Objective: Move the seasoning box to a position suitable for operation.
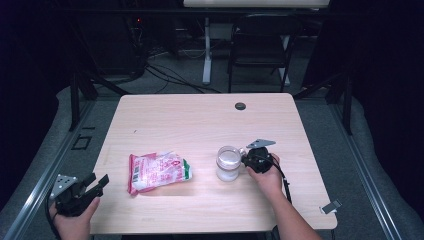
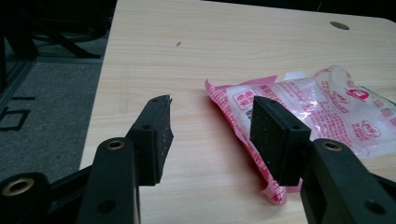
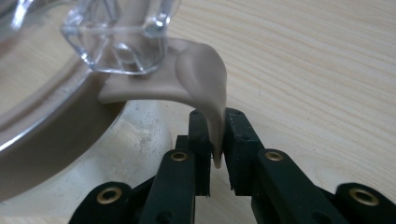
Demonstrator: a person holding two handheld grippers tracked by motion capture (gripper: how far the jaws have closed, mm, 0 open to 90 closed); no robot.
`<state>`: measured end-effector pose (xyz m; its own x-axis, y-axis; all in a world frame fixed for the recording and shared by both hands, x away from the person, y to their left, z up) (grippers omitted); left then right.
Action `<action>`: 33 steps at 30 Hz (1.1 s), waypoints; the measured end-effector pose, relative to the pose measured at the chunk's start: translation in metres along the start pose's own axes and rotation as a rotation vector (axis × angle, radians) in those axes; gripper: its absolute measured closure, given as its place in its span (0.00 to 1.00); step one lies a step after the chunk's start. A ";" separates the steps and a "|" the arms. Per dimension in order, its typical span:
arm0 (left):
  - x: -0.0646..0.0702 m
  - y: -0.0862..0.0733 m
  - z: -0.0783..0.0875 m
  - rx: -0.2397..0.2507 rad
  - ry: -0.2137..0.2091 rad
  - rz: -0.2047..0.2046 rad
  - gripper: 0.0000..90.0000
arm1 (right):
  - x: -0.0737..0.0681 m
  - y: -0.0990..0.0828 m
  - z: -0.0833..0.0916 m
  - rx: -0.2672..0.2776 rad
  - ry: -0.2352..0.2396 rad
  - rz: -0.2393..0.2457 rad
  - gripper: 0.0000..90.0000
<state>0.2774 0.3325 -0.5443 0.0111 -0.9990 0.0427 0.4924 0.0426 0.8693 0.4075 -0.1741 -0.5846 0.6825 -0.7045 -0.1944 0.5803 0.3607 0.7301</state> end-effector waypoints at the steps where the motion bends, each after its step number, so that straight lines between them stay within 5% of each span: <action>1: 0.002 0.001 -0.001 -0.001 -0.006 -0.003 0.54 | -0.001 0.000 0.001 -0.003 -0.001 0.003 0.91; 8: 0.020 0.007 -0.013 -0.001 -0.061 -0.033 0.54 | -0.012 -0.007 0.007 -0.046 -0.016 0.065 0.91; 24: 0.091 0.022 -0.038 0.011 -0.241 -0.198 0.56 | -0.055 -0.032 0.024 -0.077 0.046 0.128 0.90; 31: 0.111 0.027 -0.041 0.029 -0.275 -0.238 0.56 | -0.059 -0.036 0.036 -0.003 0.186 0.026 0.77; 33: 0.115 0.029 -0.041 0.027 -0.282 -0.235 0.56 | -0.059 -0.040 0.041 0.004 0.191 0.020 0.75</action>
<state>0.3291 0.2184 -0.5343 -0.3419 -0.9393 -0.0291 0.4300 -0.1839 0.8839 0.3257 -0.1720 -0.5755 0.7661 -0.5682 -0.3004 0.5643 0.3709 0.7376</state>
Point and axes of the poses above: each handheld gripper's, and its own axes: z roughly backward along the jaws, y roughly out of its top, x roughly to its right, the point moved 3 cm from there along -z, roughly forward along the jaws, and after that the axes turned 14 degrees about y, right-handed, at the moved point
